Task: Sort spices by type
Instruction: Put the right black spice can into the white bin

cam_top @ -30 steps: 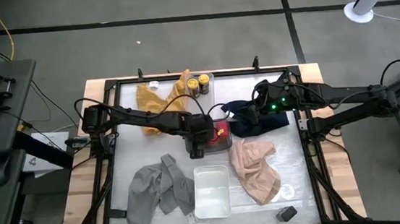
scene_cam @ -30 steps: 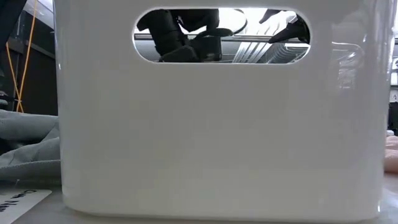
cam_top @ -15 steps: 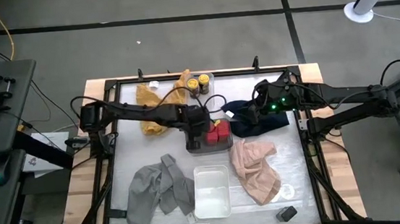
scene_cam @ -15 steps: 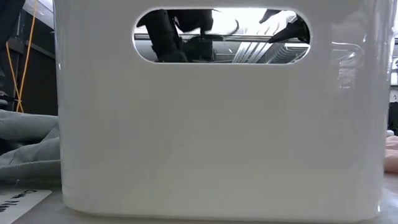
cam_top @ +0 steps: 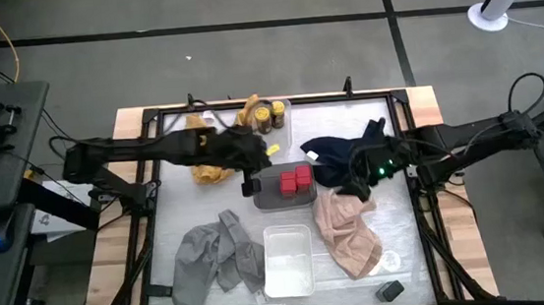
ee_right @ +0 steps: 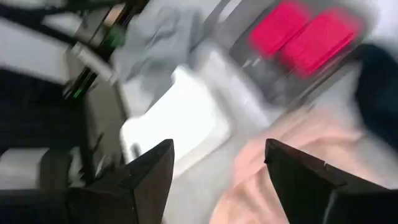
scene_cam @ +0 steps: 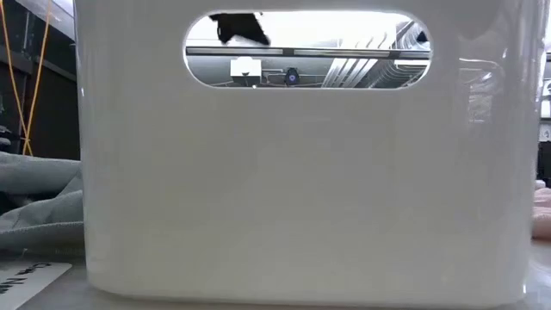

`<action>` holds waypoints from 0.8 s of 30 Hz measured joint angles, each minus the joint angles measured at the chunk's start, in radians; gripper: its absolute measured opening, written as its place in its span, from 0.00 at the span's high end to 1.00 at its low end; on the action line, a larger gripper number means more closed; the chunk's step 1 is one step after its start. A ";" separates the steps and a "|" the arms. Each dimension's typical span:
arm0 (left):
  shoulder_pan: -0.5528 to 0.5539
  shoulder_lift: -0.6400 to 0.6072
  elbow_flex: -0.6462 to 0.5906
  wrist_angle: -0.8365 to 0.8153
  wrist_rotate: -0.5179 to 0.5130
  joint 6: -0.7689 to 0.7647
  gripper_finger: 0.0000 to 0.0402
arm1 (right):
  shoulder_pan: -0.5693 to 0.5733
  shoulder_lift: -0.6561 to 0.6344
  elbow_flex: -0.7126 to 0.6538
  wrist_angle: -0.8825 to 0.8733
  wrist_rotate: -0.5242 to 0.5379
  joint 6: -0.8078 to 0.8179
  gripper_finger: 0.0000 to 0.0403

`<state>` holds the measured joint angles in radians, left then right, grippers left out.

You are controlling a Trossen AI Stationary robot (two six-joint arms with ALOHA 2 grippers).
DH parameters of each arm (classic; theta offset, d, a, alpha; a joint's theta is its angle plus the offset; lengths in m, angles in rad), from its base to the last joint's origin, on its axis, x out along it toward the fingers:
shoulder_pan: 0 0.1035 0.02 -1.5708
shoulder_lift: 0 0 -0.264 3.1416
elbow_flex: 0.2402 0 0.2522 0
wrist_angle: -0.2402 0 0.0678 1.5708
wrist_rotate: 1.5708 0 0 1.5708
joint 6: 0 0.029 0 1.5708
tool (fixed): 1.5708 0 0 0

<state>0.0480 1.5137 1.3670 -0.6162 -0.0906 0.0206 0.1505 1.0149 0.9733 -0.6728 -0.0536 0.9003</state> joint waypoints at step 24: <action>-0.002 -0.159 0.000 0.206 -0.112 -0.096 1.00 | 0.647 0.331 0.039 -0.107 -0.217 0.353 0.39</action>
<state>0.0463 1.3548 1.3674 -0.4104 -0.2027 -0.0750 0.7979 1.3456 1.0124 -0.7798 -0.2711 1.2530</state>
